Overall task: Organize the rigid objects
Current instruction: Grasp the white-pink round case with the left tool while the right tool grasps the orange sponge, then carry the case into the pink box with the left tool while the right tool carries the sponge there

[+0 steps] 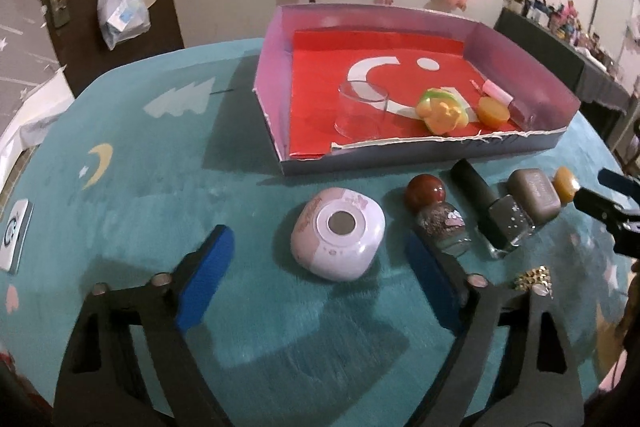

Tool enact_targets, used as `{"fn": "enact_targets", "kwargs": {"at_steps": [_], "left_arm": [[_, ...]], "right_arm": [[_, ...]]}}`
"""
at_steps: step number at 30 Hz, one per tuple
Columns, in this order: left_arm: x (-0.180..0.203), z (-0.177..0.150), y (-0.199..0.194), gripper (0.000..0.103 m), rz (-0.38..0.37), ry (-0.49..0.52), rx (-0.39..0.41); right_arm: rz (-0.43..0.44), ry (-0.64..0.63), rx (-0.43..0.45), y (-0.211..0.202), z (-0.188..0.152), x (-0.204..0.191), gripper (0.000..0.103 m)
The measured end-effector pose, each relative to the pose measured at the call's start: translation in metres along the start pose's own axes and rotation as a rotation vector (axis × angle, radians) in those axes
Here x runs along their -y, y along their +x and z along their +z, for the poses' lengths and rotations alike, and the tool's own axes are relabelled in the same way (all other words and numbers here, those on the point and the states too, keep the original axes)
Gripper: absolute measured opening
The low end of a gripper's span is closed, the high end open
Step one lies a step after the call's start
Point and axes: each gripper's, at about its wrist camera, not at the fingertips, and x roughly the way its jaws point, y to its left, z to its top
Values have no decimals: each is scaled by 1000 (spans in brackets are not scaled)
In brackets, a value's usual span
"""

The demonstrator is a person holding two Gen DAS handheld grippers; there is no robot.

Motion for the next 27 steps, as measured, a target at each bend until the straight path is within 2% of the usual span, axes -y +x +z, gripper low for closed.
{"fn": "enact_targets", "kwargs": {"at_steps": [5, 8, 9, 10, 12, 13, 16, 27], "left_arm": [[0, 5, 10, 74, -32, 26, -23], [0, 8, 17, 62, -63, 35, -43], [0, 7, 21, 52, -82, 36, -58], [1, 7, 23, 49, -94, 37, -62], [3, 7, 23, 48, -92, 54, -49], [3, 7, 22, 48, -95, 54, -47], [3, 6, 17, 48, -116, 41, -40], [9, 7, -12, 48, -143, 43, 15]], "right_arm": [[22, -18, -49, 16, 7, 4, 88], [44, -22, -70, 24, 9, 4, 84], [46, -25, -73, 25, 10, 4, 81], [55, -33, -81, 28, 10, 3, 77], [59, -47, -86, 30, 10, 1, 69], [58, -59, -79, 30, 11, -1, 58], [106, -68, -78, 27, 10, -3, 40], [150, -75, -39, 0, 8, -12, 40]]}}
